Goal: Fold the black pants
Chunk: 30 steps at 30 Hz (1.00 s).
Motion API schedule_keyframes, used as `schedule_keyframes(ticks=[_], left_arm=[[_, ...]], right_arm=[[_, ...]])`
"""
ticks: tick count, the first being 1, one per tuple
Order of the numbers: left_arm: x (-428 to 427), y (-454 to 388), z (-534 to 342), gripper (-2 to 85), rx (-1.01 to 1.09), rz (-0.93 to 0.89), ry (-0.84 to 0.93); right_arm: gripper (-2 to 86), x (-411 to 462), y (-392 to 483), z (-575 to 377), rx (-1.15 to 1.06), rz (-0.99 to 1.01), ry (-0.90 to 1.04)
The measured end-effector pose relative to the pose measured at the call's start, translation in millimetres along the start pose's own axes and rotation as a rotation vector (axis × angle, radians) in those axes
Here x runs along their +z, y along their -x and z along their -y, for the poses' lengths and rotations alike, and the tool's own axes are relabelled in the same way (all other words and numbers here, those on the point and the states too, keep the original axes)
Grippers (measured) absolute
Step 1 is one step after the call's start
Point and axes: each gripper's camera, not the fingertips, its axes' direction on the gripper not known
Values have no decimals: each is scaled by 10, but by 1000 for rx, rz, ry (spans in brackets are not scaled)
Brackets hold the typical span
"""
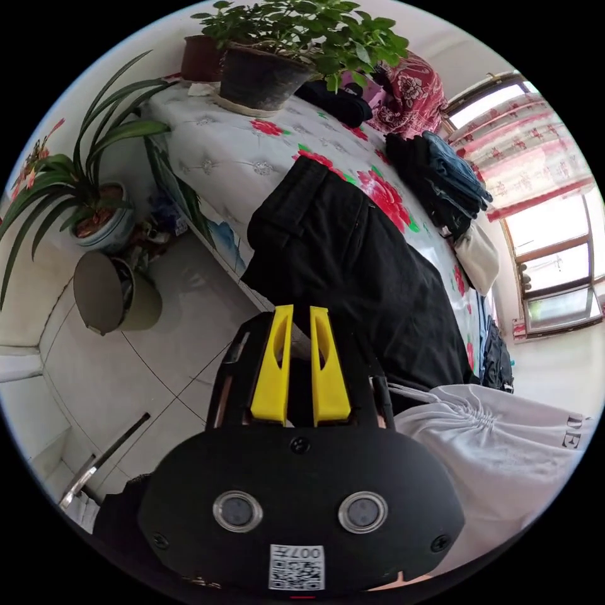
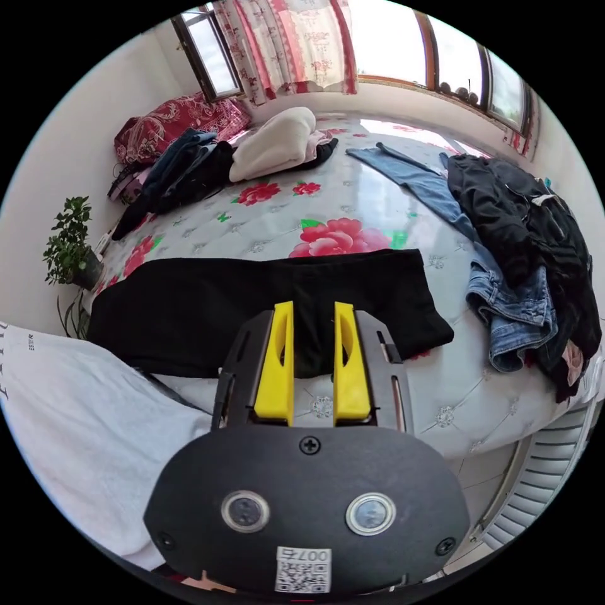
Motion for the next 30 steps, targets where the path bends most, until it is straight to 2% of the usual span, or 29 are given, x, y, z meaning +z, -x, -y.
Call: schedule_keyframes(ticks=[2,7,8,11,13,16,18,22,25,30], left_arm=[[-61,84,-24,54,-46,-32,-35],[-81,466,-54,80,-293,-291,-126],[-71,494,-49,82,-313,-317,-129],[-59,531,8,88,-332,-360,-141],[-52,509,64,92,-309,-348,-129],[-38,545,63,99,-321,-354,-136],[-9,605,40,101,-345,-359,-143],[91,737,69,68,-381,-363,-123],[26,734,127,3,-328,-341,-94],[-109,991,-133,4,-354,-427,-148]], right_arm=[[55,196,126,166,-25,-7,24],[18,1011,110,456,-41,-124,297],[14,957,84,490,-48,-132,285],[5,246,-190,704,-7,-138,53],[3,-480,-587,725,68,-7,-157],[8,-867,-1057,559,170,82,-248],[18,-746,-1287,415,238,54,-190],[51,-91,-1803,-26,536,37,62],[74,-46,-1889,-254,637,23,22],[95,-43,-2039,-438,726,93,-9]])
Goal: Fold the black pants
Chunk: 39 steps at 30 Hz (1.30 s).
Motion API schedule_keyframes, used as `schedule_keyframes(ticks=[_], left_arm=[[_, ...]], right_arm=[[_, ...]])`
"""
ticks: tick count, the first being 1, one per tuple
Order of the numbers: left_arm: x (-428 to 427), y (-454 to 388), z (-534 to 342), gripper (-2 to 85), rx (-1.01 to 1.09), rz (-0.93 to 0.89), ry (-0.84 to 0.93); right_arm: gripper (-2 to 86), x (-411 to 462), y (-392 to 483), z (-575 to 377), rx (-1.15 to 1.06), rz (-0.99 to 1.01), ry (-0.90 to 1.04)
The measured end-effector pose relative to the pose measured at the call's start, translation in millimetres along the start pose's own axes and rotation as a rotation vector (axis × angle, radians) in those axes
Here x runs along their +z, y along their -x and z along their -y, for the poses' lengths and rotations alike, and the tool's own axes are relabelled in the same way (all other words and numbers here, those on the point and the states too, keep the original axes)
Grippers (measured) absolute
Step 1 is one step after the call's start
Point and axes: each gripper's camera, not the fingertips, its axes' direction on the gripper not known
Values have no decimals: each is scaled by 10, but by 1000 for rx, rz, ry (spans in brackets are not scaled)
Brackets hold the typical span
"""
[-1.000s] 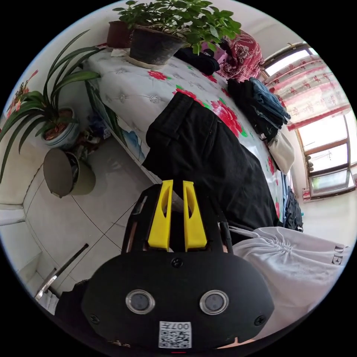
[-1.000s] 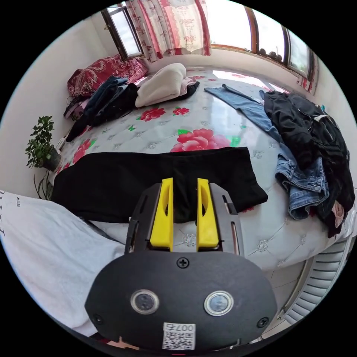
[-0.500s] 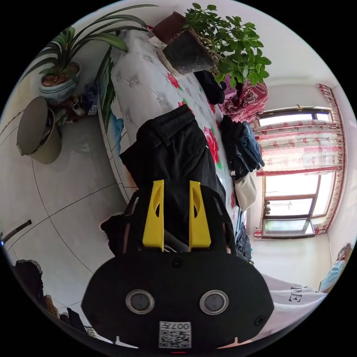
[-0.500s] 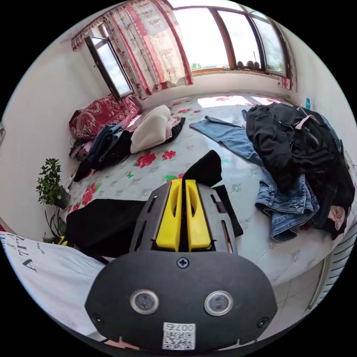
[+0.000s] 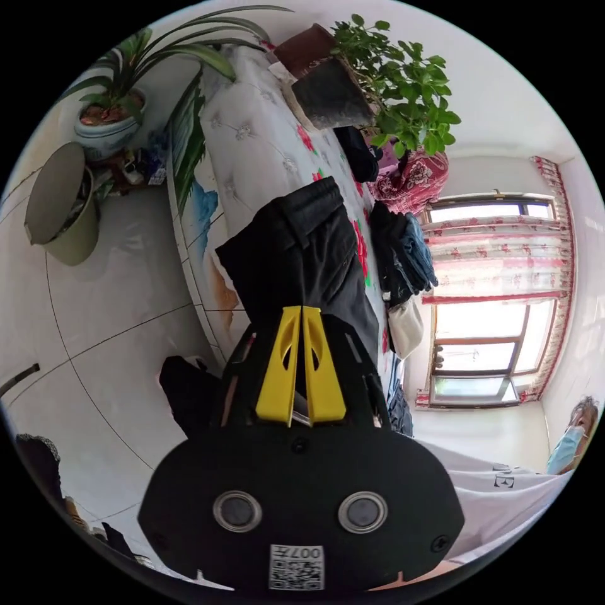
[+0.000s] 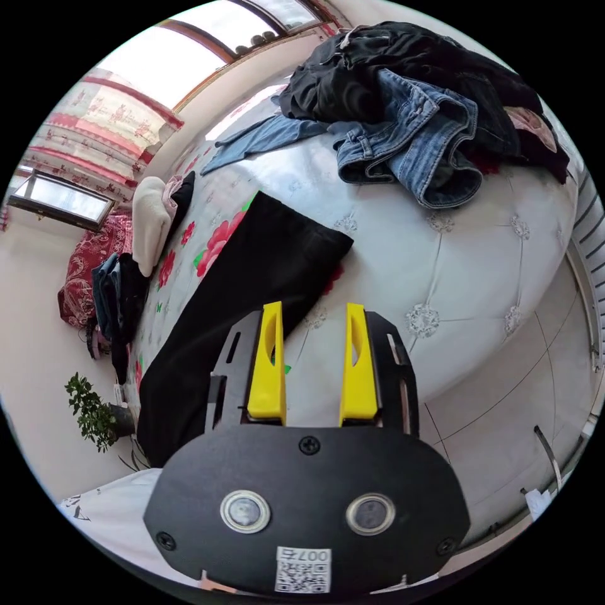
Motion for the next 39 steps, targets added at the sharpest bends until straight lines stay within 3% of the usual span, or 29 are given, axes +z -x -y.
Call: schedule_keyframes(ticks=[2,4,7,9,10,13,16,18,21,27,32,35,39], left_arm=[[-87,181,-106,35,-94,32,-57],[-150,328,-183,112,-132,-55,-134],[16,290,-16,151,-97,-74,-37],[166,179,125,149,-58,-41,11],[277,114,221,85,-54,-32,47],[403,-262,409,16,-26,62,89],[548,-902,577,3,250,71,153],[713,-1099,702,-1,304,69,197],[1008,-1213,874,-4,270,-30,185],[1548,-1550,743,-4,368,-160,312],[1265,-1339,358,-5,324,-207,309],[936,-1086,174,-5,298,-86,310],[1009,-911,17,-5,295,162,427]], right_arm=[[98,39,-71,20,19,28,10],[99,75,-128,87,54,74,5],[93,136,-152,221,109,162,8],[82,185,-147,290,158,191,-7],[68,208,-155,326,195,195,-22],[31,266,-211,430,275,170,-12],[11,268,-295,583,245,255,30],[6,192,-326,647,198,253,30],[3,40,-428,663,159,318,-26],[5,-274,-1073,440,375,288,-246],[26,-314,-1477,192,492,240,-271],[40,-470,-1229,34,360,43,-308],[55,-122,-53,-39,-258,123,-146]])
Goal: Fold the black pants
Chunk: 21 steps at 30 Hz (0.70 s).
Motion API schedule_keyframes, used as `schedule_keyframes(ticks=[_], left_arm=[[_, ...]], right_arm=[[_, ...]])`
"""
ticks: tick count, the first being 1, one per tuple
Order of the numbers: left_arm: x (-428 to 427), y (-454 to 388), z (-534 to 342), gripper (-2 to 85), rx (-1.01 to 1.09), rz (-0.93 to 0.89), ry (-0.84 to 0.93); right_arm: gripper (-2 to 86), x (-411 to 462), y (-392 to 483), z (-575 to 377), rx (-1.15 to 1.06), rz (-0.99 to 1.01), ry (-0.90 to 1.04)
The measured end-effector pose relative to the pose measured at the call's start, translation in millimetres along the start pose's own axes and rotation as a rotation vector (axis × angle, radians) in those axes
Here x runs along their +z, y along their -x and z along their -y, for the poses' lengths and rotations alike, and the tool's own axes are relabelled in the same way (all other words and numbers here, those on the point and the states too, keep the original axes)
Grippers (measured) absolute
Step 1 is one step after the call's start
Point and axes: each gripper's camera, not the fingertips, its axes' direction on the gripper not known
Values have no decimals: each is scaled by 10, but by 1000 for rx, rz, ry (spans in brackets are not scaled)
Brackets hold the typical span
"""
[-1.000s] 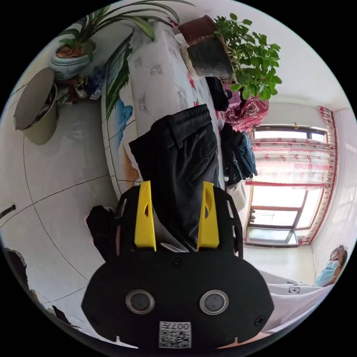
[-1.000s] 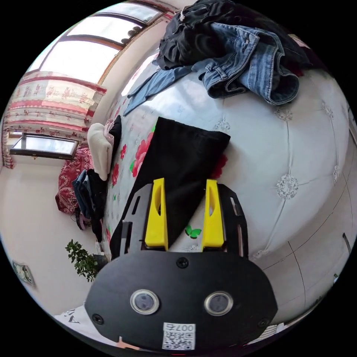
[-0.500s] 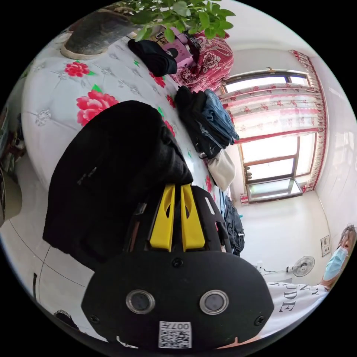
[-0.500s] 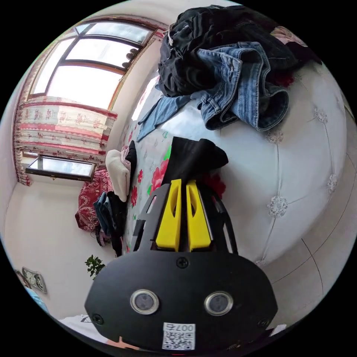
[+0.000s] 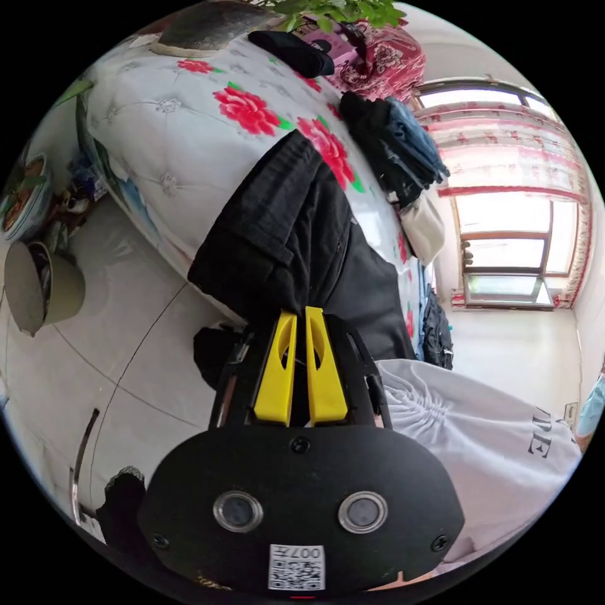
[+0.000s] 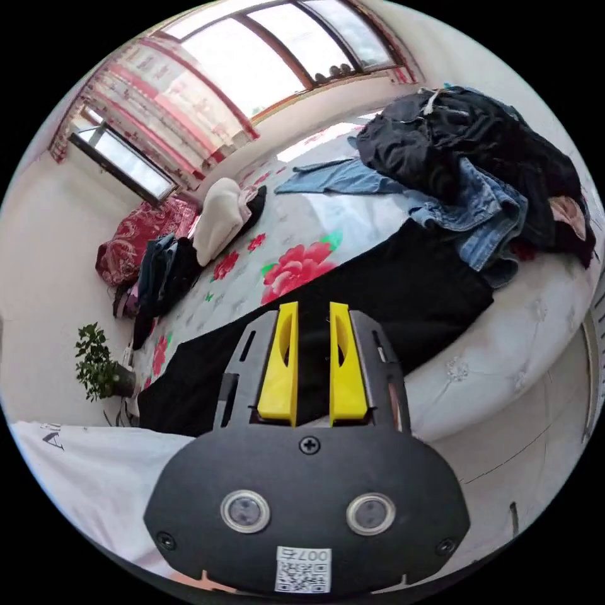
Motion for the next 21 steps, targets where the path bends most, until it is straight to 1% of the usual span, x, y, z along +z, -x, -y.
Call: schedule_keyframes(ticks=[1,2,4,5,6,7,10,13,15,17,18,21], left_arm=[[94,-35,50,-5,-4,62,40],[135,-74,85,-4,10,98,59],[323,-291,241,-4,132,250,130],[384,-329,275,-4,161,280,148],[499,-363,325,-4,191,317,172],[559,-353,352,-4,175,313,170],[538,-266,332,-4,118,239,135],[491,-186,263,-4,100,167,93],[486,-147,244,-4,79,136,74],[507,-137,250,-4,66,123,68],[522,-145,266,-3,65,124,70],[560,-187,310,-2,86,138,82]], right_arm=[[60,293,346,29,-117,83,97],[62,446,521,39,-168,121,143],[73,1041,1276,17,-390,229,290],[76,1175,1465,-3,-446,240,316],[82,1427,1836,-59,-557,249,359],[86,1661,2178,-129,-660,253,396],[93,2169,2842,-302,-841,265,489],[96,2560,3159,-407,-904,251,535],[95,2778,3215,-481,-916,250,557],[85,2979,3218,-600,-921,283,642],[77,3068,3228,-706,-936,305,727],[60,3016,3233,-1026,-1048,402,856]])
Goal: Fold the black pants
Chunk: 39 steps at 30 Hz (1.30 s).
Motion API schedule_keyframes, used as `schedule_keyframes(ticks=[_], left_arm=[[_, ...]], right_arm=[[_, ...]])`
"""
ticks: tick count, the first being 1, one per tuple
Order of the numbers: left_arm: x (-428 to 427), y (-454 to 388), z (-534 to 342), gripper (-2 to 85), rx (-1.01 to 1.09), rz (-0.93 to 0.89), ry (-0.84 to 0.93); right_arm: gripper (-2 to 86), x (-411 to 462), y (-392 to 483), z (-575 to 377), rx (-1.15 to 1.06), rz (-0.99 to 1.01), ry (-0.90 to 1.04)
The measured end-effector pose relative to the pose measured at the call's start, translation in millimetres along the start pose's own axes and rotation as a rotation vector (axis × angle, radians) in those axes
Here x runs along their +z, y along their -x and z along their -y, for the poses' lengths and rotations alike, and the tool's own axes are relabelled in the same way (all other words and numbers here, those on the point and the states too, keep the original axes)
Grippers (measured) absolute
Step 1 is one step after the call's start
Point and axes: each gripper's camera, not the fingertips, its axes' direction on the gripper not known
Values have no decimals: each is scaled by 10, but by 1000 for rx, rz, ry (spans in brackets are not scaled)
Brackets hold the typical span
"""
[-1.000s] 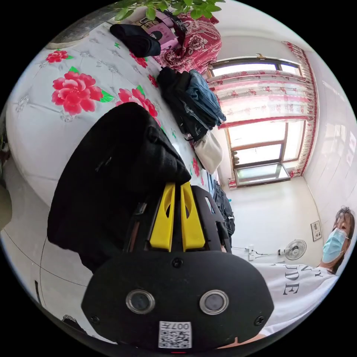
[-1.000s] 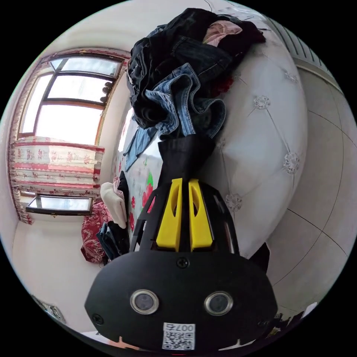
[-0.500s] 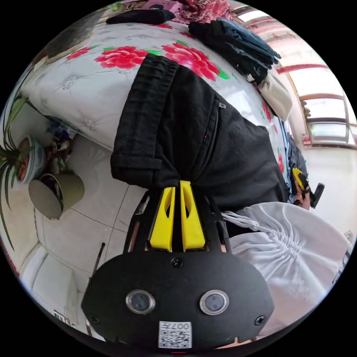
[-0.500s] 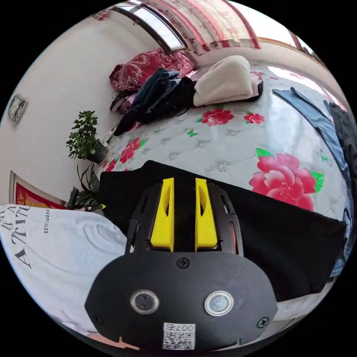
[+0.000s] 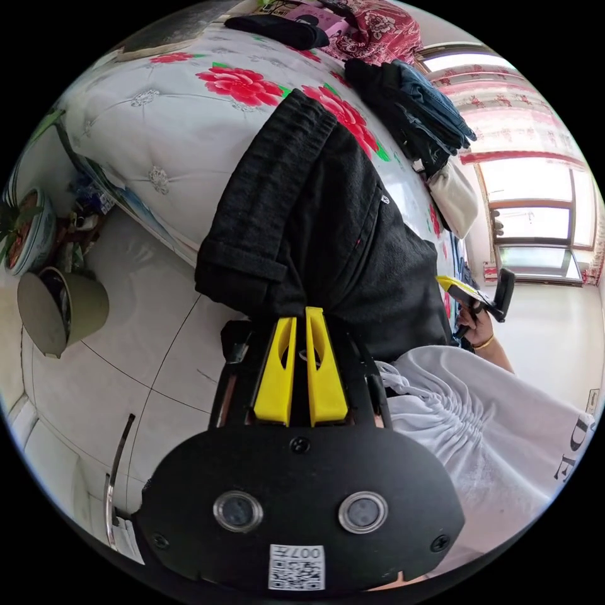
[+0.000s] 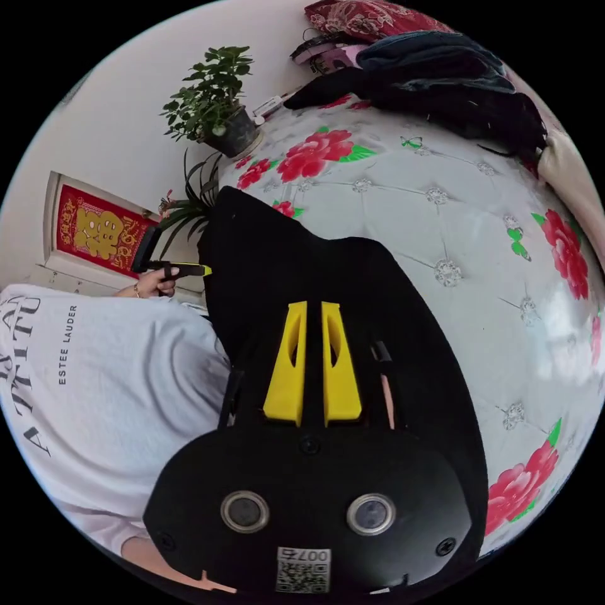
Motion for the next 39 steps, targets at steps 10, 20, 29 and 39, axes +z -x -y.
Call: schedule_keyframes(ticks=[10,20,29,39], left_arm=[[44,-73,90,-2,22,15,22],[86,-67,145,-2,-18,4,37],[102,-115,192,-2,-11,16,76],[97,-131,59,-2,-34,13,49]], right_arm=[[73,-307,-485,229,30,-204,-123],[9,-55,-198,-70,-203,-15,151],[38,-480,-1211,236,168,200,15],[36,-117,-2361,567,649,594,49]])
